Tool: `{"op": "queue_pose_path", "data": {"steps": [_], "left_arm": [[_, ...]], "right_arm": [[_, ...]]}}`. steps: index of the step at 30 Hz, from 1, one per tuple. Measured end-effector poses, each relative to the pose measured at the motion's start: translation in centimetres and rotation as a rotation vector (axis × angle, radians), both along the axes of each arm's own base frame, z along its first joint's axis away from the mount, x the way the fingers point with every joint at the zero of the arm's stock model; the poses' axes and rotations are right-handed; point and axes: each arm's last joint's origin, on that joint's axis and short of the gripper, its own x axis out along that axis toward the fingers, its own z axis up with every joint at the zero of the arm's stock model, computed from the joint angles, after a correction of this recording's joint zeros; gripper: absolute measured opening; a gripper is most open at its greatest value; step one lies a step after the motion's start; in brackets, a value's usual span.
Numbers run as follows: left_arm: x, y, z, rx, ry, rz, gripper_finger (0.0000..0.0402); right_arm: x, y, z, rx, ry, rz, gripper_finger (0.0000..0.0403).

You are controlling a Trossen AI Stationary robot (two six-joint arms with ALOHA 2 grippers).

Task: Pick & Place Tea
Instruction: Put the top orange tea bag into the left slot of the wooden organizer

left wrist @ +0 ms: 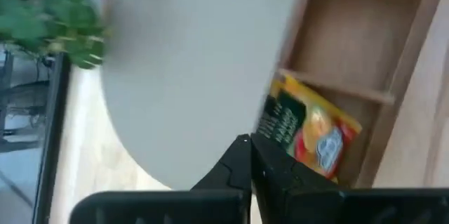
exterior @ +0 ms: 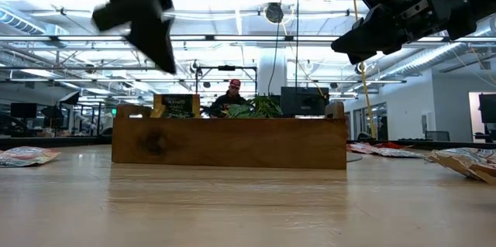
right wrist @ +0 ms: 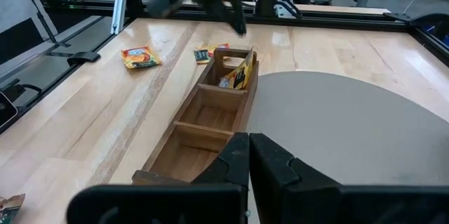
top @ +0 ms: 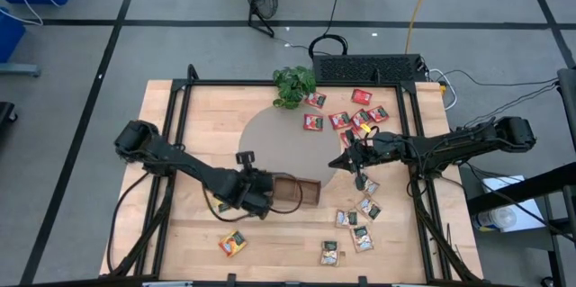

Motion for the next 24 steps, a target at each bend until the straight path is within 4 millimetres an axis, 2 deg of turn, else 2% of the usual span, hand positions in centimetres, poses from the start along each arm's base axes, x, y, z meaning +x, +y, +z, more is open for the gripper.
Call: {"op": "queue_pose_path", "data": {"steps": [4,7,11,13,18,21,24], "left_arm": [[-1.5,-0.5,2.2,-0.166,-0.096,0.106,0.0007],[-3.1,-0.3,2.3,-0.298,-0.014,0.298,0.0018],[-5.3,-0.2,2.1,-0.287,0.087,0.577,0.0076],[-5.6,-0.5,1.9,-0.286,0.099,0.590,0.0115],[-5.9,-1.0,-0.1,-0.376,0.198,0.516,0.0184],[-6.1,-0.4,-2.1,-0.463,0.269,0.536,0.0199],[-6.5,0.1,-4.5,-0.500,0.295,0.474,0.0201]], "right_arm": [[0.0,0.0,0.0,0.000,0.002,0.000,0.0000],[0.0,0.0,0.0,-0.012,0.000,0.003,0.0000],[0.0,0.0,0.0,-0.040,-0.004,0.012,0.0000],[0.0,0.0,0.0,-0.050,-0.006,0.017,0.0000],[0.0,0.0,0.0,-0.067,-0.005,0.026,0.0000],[0.0,0.0,-0.1,-0.066,-0.004,0.028,0.0000],[-0.1,0.0,-0.2,-0.066,0.006,0.028,0.0000]]}}
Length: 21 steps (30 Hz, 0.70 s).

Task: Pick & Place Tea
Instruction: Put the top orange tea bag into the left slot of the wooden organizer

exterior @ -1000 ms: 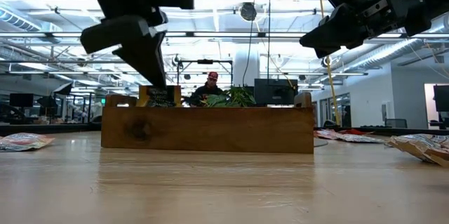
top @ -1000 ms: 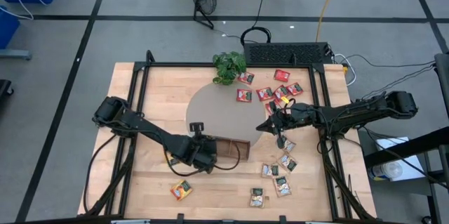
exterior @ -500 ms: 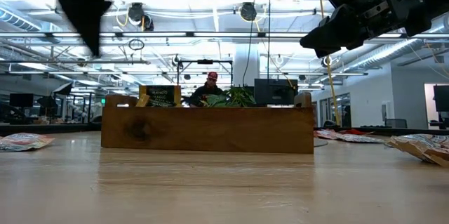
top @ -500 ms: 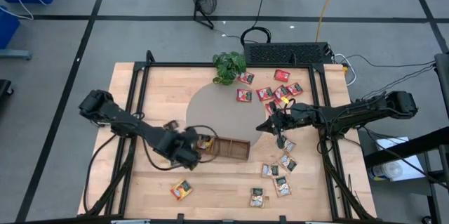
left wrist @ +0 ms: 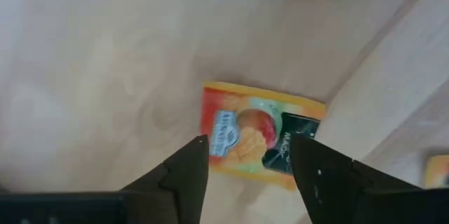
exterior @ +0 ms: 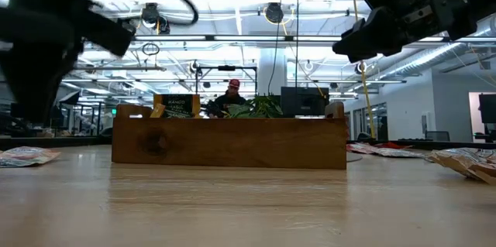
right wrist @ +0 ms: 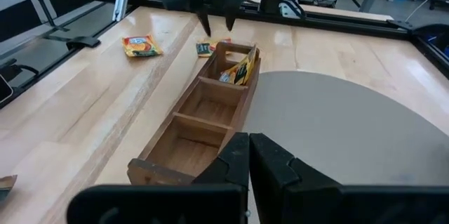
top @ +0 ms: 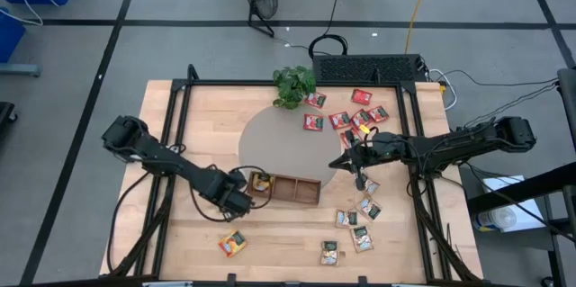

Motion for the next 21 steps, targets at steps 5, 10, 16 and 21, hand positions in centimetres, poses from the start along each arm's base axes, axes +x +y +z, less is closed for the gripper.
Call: {"op": "queue_pose_path", "data": {"steps": [5,10,16,21], "left_arm": [[-0.8,1.2,-2.6,-0.058,0.025,-0.033,0.0183],[-1.2,2.4,-3.7,-0.069,0.058,-0.039,0.0157],[-1.4,3.4,-4.7,-0.105,0.038,-0.021,0.0137],[-1.7,3.8,-5.4,-0.109,0.029,0.008,0.0134]], "right_arm": [[-0.1,0.0,-0.2,0.003,0.024,-0.001,0.0000],[-0.1,0.0,-0.2,0.007,0.027,-0.002,0.0000],[-0.1,0.0,-0.2,0.007,0.024,-0.002,0.0000],[-0.1,0.0,-0.2,0.007,0.025,-0.002,0.0000]]}}
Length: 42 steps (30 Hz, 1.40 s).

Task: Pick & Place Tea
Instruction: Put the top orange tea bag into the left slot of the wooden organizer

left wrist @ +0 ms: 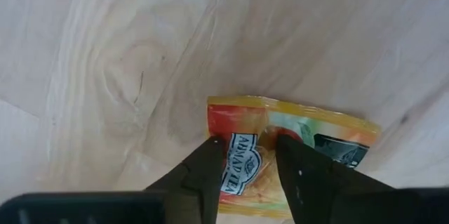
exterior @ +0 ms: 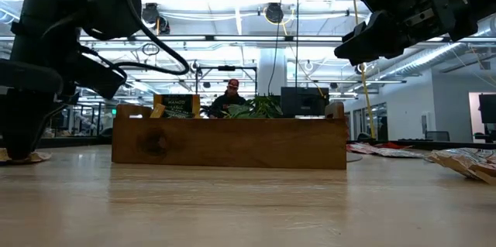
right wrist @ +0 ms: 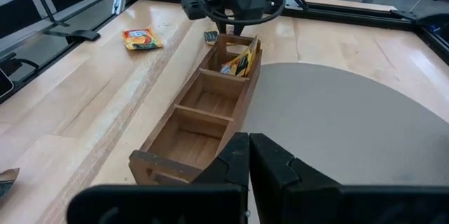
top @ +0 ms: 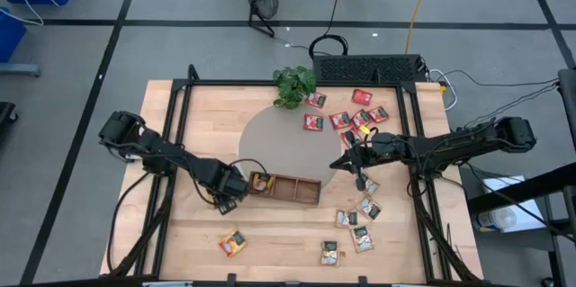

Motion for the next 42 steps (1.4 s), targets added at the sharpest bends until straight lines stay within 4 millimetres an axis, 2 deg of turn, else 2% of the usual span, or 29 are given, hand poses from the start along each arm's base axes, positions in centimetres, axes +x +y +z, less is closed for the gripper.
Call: {"op": "queue_pose_path", "data": {"steps": [4,9,11,16,21,23,26,29,32,37,42], "left_arm": [[0.0,0.0,0.1,-0.006,0.006,0.013,0.0104],[0.7,-0.2,1.5,-0.009,-0.025,0.019,0.0020],[0.9,-0.3,2.8,0.029,-0.045,0.023,0.0015],[1.9,-1.4,8.1,0.171,-0.191,-0.049,0.0009],[3.4,-2.9,14.1,0.473,-0.511,-0.188,0.0009],[3.9,-3.2,15.7,0.676,-0.618,-0.241,0.0009],[5.1,-3.2,17.3,0.988,-0.757,-0.229,0.0012],[6.5,-2.6,17.7,1.142,-0.793,-0.215,0.0016],[7.7,-1.3,17.6,1.158,-0.806,-0.202,0.0013],[9.2,1.3,16.4,1.089,-0.850,-0.212,0.0009],[9.8,2.7,15.5,1.071,-0.891,-0.255,0.0010]], "right_arm": [[0.0,0.0,-0.1,0.000,0.006,0.000,0.0000],[0.0,0.0,-0.1,0.011,0.009,-0.004,0.0000],[0.0,0.0,-0.1,0.011,0.008,-0.004,0.0000],[0.0,0.0,0.0,0.018,0.005,-0.006,0.0000],[0.8,0.0,-0.1,0.033,-0.044,-0.010,0.0000],[1.5,0.0,-0.2,0.024,-0.092,-0.007,0.0000],[2.7,0.0,-0.6,-0.010,-0.184,0.002,0.0000],[3.8,-0.1,-0.8,-0.073,-0.297,-0.050,0.0002],[4.5,-0.2,-1.2,-0.165,-0.378,-0.058,0.0025],[6.5,-0.5,-1.2,-0.136,-0.436,-0.109,0.0112],[8.1,-1.7,-0.7,-0.043,-0.444,-0.203,0.0185]]}}
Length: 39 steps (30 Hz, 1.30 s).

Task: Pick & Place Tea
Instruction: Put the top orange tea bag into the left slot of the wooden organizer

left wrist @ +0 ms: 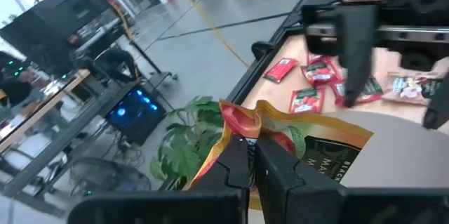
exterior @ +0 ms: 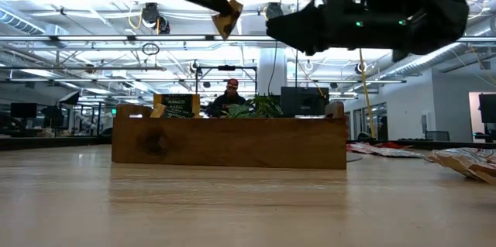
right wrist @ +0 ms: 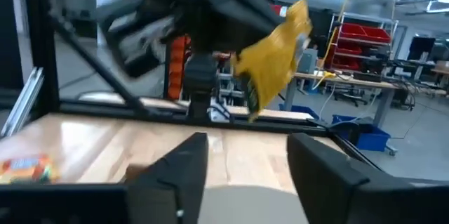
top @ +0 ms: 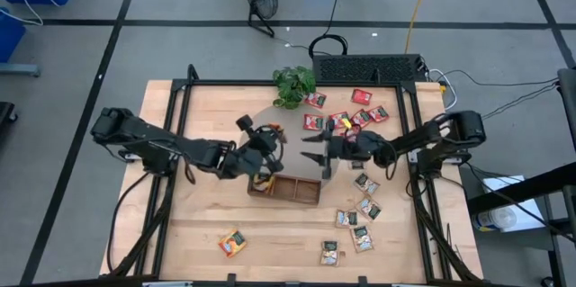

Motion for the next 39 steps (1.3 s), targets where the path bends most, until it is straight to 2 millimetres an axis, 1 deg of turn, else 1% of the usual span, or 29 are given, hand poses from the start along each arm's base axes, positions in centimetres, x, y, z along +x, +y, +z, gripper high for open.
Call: {"op": "queue_pose_path", "data": {"steps": [3,6,8,12,18,22,25,29,36,39], "left_arm": [[0.2,0.2,0.1,-0.013,-0.008,-0.038,0.0009],[0.4,0.3,0.2,-0.026,-0.012,-0.077,0.0009],[0.5,0.4,0.2,-0.026,-0.013,-0.092,0.0009],[0.5,0.6,0.1,-0.025,-0.002,-0.089,0.0011],[0.5,0.6,0.1,-0.031,0.000,-0.103,0.0009],[0.5,0.7,0.1,-0.039,-0.005,-0.100,0.0012],[0.5,0.8,0.1,-0.033,0.004,-0.096,0.0009],[0.4,0.8,0.1,-0.021,0.009,-0.078,0.0009],[0.4,0.8,0.0,-0.019,0.014,-0.074,0.0011],[0.4,0.8,0.0,-0.019,0.020,-0.075,0.0008]], "right_arm": [[0.8,-0.6,0.6,0.031,-0.022,-0.010,0.0208],[1.9,-0.8,0.8,0.029,-0.017,0.062,0.0220],[2.8,-0.7,0.8,0.024,-0.022,0.102,0.0223],[3.7,-0.8,1.2,0.022,-0.023,0.106,0.0220],[4.0,-0.9,1.6,-0.012,-0.033,0.092,0.0219],[4.3,-1.3,1.9,-0.004,-0.030,0.030,0.0218],[4.4,-1.5,1.7,0.017,-0.012,-0.010,0.0213],[4.4,-1.4,1.5,0.041,0.008,-0.016,0.0211],[4.3,-1.9,1.6,0.053,-0.004,-0.145,0.0209],[4.3,-2.0,1.6,0.054,-0.005,-0.175,0.0199]]}}
